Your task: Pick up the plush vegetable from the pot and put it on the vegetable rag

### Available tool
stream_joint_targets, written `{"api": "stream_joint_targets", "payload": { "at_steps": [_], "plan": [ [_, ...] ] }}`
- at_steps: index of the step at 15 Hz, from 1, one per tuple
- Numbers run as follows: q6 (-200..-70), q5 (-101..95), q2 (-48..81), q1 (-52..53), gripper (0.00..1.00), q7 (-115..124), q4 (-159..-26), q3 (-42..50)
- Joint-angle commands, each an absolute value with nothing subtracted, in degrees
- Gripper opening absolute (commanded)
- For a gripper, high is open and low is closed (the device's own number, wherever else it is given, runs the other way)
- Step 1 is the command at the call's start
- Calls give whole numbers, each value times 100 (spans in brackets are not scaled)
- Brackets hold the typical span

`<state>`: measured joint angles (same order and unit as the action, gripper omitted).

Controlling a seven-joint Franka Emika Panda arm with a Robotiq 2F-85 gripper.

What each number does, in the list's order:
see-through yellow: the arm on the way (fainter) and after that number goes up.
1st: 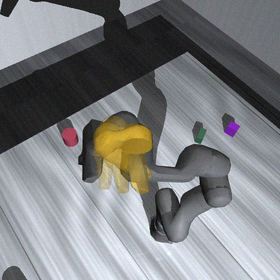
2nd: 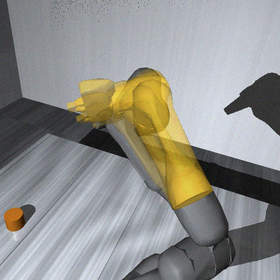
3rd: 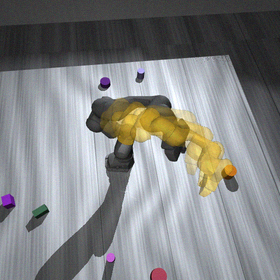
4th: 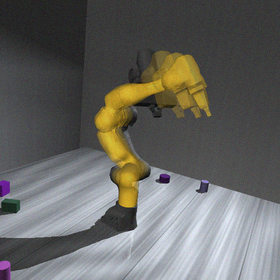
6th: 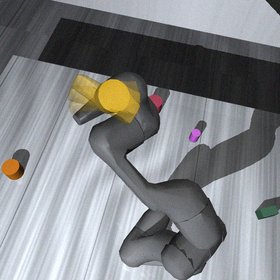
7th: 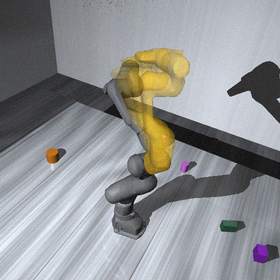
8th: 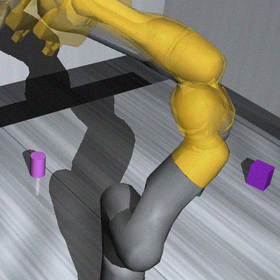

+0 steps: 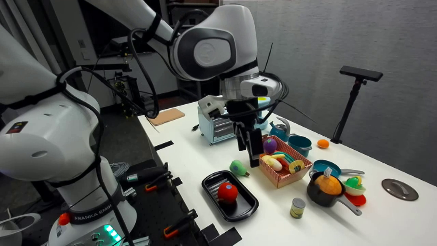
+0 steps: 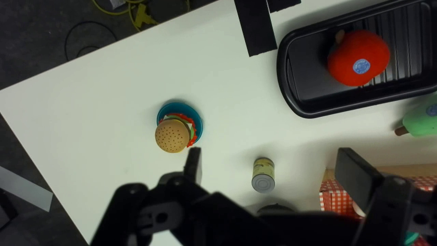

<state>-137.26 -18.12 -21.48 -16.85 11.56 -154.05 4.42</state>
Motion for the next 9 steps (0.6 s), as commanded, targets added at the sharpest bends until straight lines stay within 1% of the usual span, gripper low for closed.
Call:
{"api": "stream_joint_targets", "payload": {
  "at_steps": [1,9],
  "plan": [
    [-14142,-1967,-1420,-1729,100,1532,-14940,408],
    [-14482,-1962,-207,-1560,100,1907,-14021,547]
  ]
}}
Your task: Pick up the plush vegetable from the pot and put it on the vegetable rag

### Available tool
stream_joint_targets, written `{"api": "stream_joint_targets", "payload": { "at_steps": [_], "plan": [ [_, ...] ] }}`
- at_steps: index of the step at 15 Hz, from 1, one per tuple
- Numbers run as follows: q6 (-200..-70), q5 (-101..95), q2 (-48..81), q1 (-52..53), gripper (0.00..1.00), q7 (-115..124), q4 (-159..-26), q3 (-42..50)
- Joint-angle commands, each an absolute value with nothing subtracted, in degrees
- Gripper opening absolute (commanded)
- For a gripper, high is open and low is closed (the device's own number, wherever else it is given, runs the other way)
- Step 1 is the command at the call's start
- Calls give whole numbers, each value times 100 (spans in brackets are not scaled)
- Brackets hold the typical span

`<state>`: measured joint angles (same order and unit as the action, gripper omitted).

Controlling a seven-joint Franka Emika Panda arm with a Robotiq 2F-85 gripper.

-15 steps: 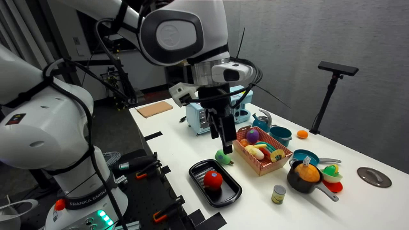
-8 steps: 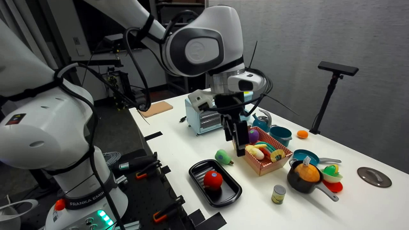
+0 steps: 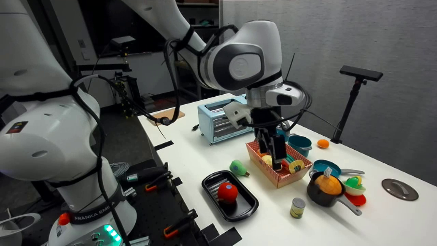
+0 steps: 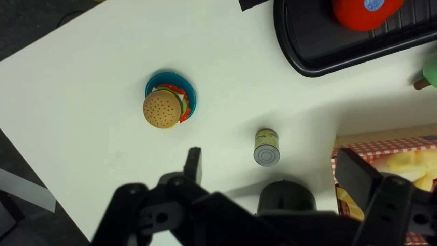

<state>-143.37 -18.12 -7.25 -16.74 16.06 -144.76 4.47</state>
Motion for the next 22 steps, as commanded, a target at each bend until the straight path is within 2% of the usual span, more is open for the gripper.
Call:
{"api": "stream_joint_targets", "payload": {
  "at_steps": [1,22],
  "plan": [
    [-14476,-1953,-59,-1523,100,1935,-13873,569],
    [-14215,-1746,2305,-627,100,2274,-11318,1257]
  ]
}}
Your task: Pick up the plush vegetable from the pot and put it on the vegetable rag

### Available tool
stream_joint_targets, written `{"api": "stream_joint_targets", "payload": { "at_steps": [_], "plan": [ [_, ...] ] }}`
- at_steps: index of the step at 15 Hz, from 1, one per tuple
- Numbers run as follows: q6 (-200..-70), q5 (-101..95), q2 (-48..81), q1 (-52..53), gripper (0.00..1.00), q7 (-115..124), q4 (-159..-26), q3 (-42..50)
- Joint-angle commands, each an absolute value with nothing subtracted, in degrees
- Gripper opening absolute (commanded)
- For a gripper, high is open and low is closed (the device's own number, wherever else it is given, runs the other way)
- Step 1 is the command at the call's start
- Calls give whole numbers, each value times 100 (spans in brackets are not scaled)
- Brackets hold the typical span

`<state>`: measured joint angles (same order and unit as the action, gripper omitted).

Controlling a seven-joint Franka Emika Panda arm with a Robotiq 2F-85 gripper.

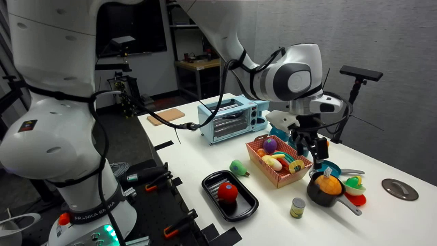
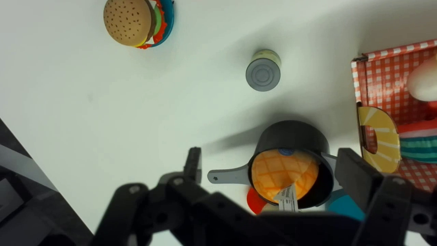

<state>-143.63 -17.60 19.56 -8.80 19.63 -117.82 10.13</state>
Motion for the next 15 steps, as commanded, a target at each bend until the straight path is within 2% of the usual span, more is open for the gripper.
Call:
{"api": "stream_joint_targets", "payload": {
  "at_steps": [1,15],
  "plan": [
    [-14091,-1612,2377,-624,100,2249,-11212,1246],
    [-13730,-768,3381,-574,100,2164,-10048,1180]
  ]
}}
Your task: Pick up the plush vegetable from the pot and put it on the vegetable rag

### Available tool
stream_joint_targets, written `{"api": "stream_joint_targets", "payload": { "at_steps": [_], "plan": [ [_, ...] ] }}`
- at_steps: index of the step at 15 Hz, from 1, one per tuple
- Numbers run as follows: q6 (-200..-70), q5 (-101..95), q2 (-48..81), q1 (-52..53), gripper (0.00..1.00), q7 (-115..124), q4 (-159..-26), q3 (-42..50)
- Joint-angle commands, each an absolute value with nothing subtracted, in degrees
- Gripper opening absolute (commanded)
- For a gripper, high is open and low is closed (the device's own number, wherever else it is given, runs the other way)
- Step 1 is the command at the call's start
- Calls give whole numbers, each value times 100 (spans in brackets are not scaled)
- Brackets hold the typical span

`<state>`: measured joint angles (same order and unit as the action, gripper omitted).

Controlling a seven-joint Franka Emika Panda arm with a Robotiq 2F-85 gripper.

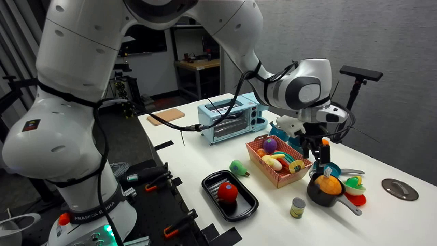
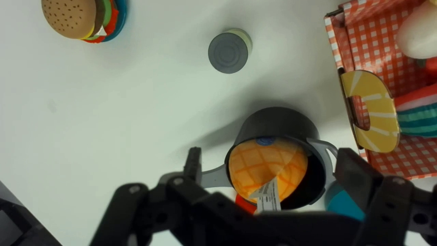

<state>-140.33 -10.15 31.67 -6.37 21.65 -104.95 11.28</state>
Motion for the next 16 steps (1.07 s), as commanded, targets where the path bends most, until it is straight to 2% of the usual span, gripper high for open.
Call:
{"api": "stream_joint_targets", "payload": {
  "at_steps": [1,16],
  "plan": [
    [-13672,-712,3417,-587,100,2151,-9955,1167],
    [-12858,-127,4202,-876,100,2140,-8447,1140]
  ]
}}
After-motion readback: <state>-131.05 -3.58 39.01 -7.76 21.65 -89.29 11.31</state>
